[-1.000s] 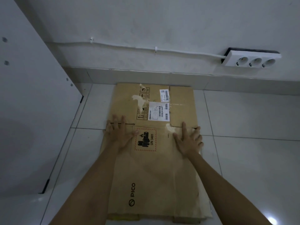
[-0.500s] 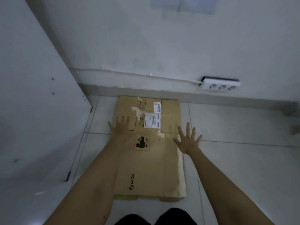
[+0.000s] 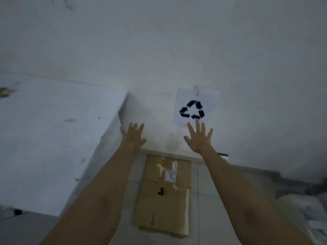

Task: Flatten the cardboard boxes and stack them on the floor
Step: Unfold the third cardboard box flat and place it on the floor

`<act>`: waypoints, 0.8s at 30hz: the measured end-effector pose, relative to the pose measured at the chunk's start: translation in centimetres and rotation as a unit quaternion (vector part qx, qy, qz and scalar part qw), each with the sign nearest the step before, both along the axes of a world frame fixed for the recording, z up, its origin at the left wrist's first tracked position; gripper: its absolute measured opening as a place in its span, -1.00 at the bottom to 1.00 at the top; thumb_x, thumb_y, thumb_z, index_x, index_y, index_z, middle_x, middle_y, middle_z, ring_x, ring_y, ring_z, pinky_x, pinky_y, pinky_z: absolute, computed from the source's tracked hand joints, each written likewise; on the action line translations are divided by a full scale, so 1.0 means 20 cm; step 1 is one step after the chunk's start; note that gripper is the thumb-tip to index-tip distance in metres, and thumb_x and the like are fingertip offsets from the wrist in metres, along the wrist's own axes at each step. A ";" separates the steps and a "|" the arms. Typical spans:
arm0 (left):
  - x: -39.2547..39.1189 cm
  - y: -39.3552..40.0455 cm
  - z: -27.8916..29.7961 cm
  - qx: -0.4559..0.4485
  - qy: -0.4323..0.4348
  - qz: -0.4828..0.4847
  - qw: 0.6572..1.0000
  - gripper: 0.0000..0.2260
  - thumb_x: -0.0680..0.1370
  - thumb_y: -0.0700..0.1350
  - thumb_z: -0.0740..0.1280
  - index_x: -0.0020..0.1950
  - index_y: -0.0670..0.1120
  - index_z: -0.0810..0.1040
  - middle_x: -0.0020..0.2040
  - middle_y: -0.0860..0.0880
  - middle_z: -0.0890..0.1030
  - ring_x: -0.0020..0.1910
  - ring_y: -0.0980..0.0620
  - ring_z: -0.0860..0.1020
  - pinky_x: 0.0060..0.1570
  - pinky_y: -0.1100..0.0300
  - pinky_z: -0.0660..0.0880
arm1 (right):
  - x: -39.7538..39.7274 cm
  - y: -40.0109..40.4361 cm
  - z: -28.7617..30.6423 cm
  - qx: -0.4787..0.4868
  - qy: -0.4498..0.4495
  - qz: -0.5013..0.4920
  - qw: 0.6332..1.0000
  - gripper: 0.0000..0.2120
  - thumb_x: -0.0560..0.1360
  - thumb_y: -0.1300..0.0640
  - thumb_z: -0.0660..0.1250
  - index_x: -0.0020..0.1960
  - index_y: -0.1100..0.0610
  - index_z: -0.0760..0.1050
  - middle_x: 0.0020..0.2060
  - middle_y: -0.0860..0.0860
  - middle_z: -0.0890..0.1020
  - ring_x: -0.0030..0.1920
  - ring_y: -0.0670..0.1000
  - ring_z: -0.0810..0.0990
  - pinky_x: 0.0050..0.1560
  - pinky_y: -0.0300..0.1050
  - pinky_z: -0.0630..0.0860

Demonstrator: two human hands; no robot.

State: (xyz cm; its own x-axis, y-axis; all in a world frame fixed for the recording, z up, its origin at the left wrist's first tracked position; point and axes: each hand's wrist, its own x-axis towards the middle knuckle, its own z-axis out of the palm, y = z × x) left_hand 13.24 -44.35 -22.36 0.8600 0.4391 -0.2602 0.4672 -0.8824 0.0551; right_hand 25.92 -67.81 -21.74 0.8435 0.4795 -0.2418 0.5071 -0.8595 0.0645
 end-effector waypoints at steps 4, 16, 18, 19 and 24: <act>-0.11 0.14 0.57 0.046 -0.040 0.015 0.998 -0.39 0.63 0.12 0.09 0.60 0.01 -0.11 0.59 -0.07 -0.01 0.57 -0.08 -0.10 0.45 -0.28 -0.13 | -0.03 0.16 0.56 0.032 -0.050 0.034 0.998 -0.38 0.63 -0.21 -0.09 0.58 -0.01 -0.21 0.56 0.12 -0.19 0.55 0.20 -0.15 0.44 0.38 -0.14; -0.60 0.81 1.30 0.157 -0.151 0.068 0.974 -0.40 0.63 0.09 0.13 0.59 -0.01 -0.05 0.56 -0.12 0.08 0.56 -0.10 -0.03 0.44 -0.27 -0.07 | -0.34 0.90 1.24 0.125 -0.158 0.101 0.974 -0.40 0.63 -0.18 -0.04 0.58 0.03 -0.09 0.56 0.13 -0.03 0.55 0.17 -0.10 0.44 0.38 -0.15; -0.72 0.96 1.33 0.172 -0.146 0.062 0.972 -0.40 0.62 0.09 0.13 0.59 -0.01 -0.03 0.56 -0.13 0.09 0.56 -0.10 -0.02 0.44 -0.26 -0.05 | -0.44 1.05 1.27 0.135 -0.164 0.099 0.972 -0.40 0.62 -0.18 -0.03 0.57 0.04 -0.07 0.56 0.13 -0.01 0.55 0.17 -0.08 0.43 0.39 -0.14; -0.78 1.04 1.34 0.179 -0.145 0.057 0.971 -0.40 0.62 0.09 0.14 0.59 -0.01 -0.03 0.56 -0.13 0.10 0.56 -0.10 -0.01 0.44 -0.25 -0.04 | -0.49 1.13 1.28 0.141 -0.165 0.095 0.972 -0.40 0.62 -0.18 -0.02 0.57 0.04 -0.07 0.55 0.14 0.00 0.55 0.18 -0.07 0.43 0.39 -0.14; -1.07 1.43 1.38 0.178 -0.153 0.022 0.972 -0.41 0.62 0.07 0.15 0.59 -0.02 -0.01 0.56 -0.13 0.09 0.56 -0.10 -0.01 0.46 -0.19 -0.01 | -0.78 1.56 1.29 0.172 -0.166 0.084 0.967 -0.41 0.62 -0.17 0.01 0.56 0.04 -0.01 0.54 0.14 0.04 0.54 0.18 -0.02 0.43 0.40 -0.11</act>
State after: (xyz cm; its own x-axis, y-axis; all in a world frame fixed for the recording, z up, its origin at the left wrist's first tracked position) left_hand -8.11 -15.78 5.20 0.8515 0.4928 0.1793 0.5149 -0.8505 -0.1073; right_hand 10.24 -36.57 4.14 0.7506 0.6204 0.2272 0.6417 -0.7665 -0.0267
